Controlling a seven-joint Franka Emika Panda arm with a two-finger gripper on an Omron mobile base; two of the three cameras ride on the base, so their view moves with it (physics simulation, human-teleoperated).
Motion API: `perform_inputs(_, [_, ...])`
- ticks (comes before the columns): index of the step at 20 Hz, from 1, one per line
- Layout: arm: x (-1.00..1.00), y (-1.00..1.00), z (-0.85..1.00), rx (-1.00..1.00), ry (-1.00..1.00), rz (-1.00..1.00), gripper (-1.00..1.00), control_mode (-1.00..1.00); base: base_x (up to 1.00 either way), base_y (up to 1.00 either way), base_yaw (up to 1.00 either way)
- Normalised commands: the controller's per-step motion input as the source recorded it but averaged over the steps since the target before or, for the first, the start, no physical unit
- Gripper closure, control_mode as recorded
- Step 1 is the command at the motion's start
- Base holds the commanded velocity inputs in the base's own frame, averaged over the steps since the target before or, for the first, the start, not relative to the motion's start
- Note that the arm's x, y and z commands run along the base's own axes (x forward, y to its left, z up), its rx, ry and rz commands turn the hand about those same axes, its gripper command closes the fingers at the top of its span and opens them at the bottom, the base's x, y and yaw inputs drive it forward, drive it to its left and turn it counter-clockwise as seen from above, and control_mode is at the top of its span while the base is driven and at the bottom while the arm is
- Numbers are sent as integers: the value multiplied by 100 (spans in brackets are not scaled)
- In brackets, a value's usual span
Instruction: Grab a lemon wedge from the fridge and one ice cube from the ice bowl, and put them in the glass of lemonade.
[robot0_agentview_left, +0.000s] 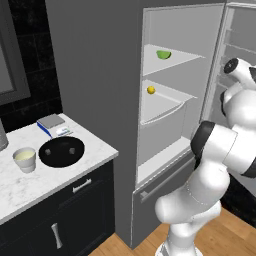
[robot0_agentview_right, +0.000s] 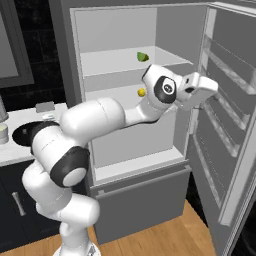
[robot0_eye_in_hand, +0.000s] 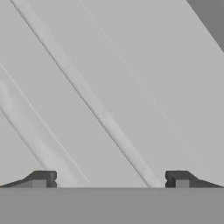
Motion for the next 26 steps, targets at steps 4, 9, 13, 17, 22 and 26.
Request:
perform_inputs(4, [-6, -33, 10, 0, -2, 0, -100, -100, 0, 0, 0])
perform_inputs(9, [-40, 39, 52, 0, -13, 0, -100, -100, 0, 0, 0])
perform_inputs(13, [-28, 95, 11, 10, -24, 0, -100, -100, 0, 0, 0])
perform_inputs(17, [-3, 100, -4, 28, -29, 0, -100, -100, 0, 0, 0])
perform_inputs(22, [-16, 100, -18, 42, -33, -1, -100, -100, 0, 0, 0])
perform_inputs(26, [-58, 94, -1, 41, -14, 0, -100, -100, 0, 0, 0])
